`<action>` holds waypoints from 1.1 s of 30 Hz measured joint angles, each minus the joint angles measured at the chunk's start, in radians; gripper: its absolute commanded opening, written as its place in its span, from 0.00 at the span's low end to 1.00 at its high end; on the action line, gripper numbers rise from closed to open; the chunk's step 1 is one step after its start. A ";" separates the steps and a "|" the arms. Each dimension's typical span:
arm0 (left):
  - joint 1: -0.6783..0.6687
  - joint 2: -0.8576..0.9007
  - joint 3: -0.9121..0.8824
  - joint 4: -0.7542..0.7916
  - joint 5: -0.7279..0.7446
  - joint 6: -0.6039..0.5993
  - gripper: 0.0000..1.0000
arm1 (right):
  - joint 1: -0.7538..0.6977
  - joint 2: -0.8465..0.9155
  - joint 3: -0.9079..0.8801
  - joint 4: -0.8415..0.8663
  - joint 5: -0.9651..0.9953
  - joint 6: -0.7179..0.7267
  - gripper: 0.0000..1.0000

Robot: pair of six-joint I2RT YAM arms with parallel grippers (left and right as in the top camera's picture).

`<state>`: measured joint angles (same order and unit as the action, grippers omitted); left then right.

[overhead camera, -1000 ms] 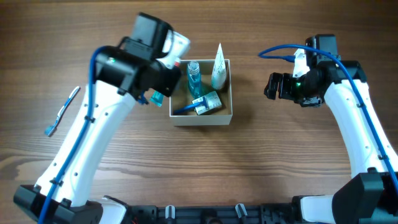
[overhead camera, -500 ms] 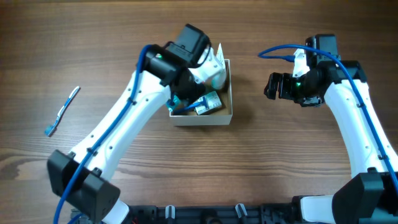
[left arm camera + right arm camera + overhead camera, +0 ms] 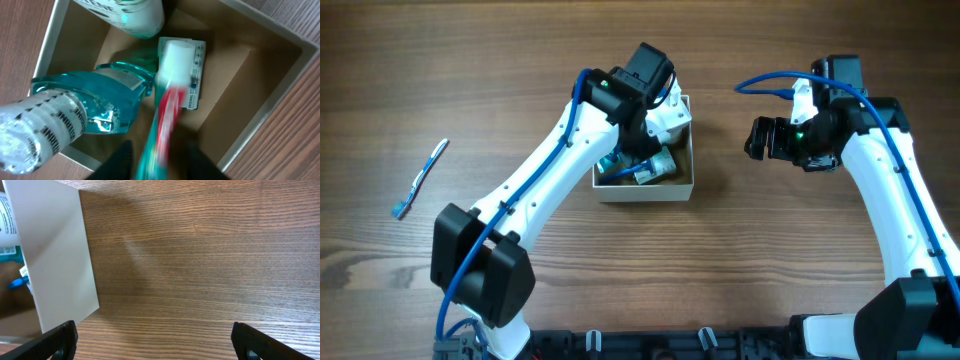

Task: Pack container
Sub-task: 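Open the left gripper and withdraw it toward the toothbrush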

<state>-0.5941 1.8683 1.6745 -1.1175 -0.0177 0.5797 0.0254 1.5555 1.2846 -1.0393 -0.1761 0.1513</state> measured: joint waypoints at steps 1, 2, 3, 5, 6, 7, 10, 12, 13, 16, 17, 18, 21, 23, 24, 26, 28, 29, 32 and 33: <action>-0.003 0.000 0.000 0.000 0.000 0.002 0.64 | 0.000 0.000 0.000 0.000 0.000 0.000 1.00; -0.006 0.000 0.000 0.000 0.000 0.008 0.65 | 0.000 0.000 0.000 0.000 0.000 0.000 1.00; -0.008 0.000 0.000 0.000 0.000 0.010 0.65 | 0.000 0.000 0.000 0.000 0.000 0.000 1.00; -0.013 0.000 0.000 -0.007 0.000 0.008 0.64 | 0.000 0.000 0.000 0.000 0.000 0.000 1.00; -0.013 0.000 0.000 -0.014 0.000 0.008 0.65 | 0.000 0.000 0.000 0.000 0.000 0.000 1.00; -0.014 0.000 0.000 -0.022 0.000 0.008 0.65 | 0.000 0.000 0.000 0.000 0.000 -0.001 1.00; -0.014 -0.011 -0.002 -0.047 -0.017 -0.014 0.66 | 0.000 0.000 0.000 0.000 0.001 -0.004 1.00; -0.014 -0.039 -0.005 -0.047 -0.037 -0.050 0.68 | 0.000 0.000 0.000 0.000 0.001 -0.007 1.00; -0.010 -0.067 -0.006 -0.047 -0.049 -0.084 0.68 | 0.000 0.000 0.000 0.000 0.001 -0.007 1.00; 0.018 -0.172 -0.007 -0.047 -0.065 -0.176 0.70 | 0.000 0.000 0.000 0.000 0.001 -0.007 1.00; 0.037 -0.205 -0.007 -0.050 -0.067 -0.206 0.72 | 0.000 0.000 0.000 0.000 0.001 -0.007 1.00; 0.131 -0.313 -0.007 -0.055 -0.083 -0.295 0.72 | 0.000 0.000 0.000 0.000 0.002 -0.007 1.00; 0.258 -0.357 -0.005 -0.070 -0.083 -0.358 0.72 | 0.000 0.000 0.000 0.000 0.002 -0.007 1.00; 0.384 -0.357 -0.005 -0.068 -0.087 -0.390 0.73 | 0.000 0.000 0.000 0.000 0.002 -0.007 1.00; 0.454 -0.349 -0.008 -0.064 -0.093 -0.404 0.73 | 0.000 0.000 0.000 0.000 0.002 -0.007 1.00; 0.543 -0.336 -0.018 -0.058 -0.096 -0.418 0.74 | 0.000 0.000 0.000 0.000 0.002 -0.007 1.00; 0.652 -0.313 -0.045 -0.033 -0.097 -0.429 0.76 | 0.000 0.000 0.000 0.000 0.002 -0.007 1.00; 0.690 -0.302 -0.058 -0.018 -0.098 -0.433 0.78 | 0.000 0.000 0.000 0.000 0.002 -0.007 1.00; 0.827 -0.240 -0.113 0.043 -0.098 -0.440 0.81 | 0.000 0.000 0.000 0.000 0.001 -0.007 1.00; 0.838 -0.232 -0.119 0.047 -0.098 -0.442 0.81 | 0.000 0.000 0.000 -0.001 0.001 -0.007 1.00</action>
<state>0.2440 1.6360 1.5558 -1.0706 -0.1158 0.1379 0.0254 1.5555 1.2846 -1.0401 -0.1749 0.1440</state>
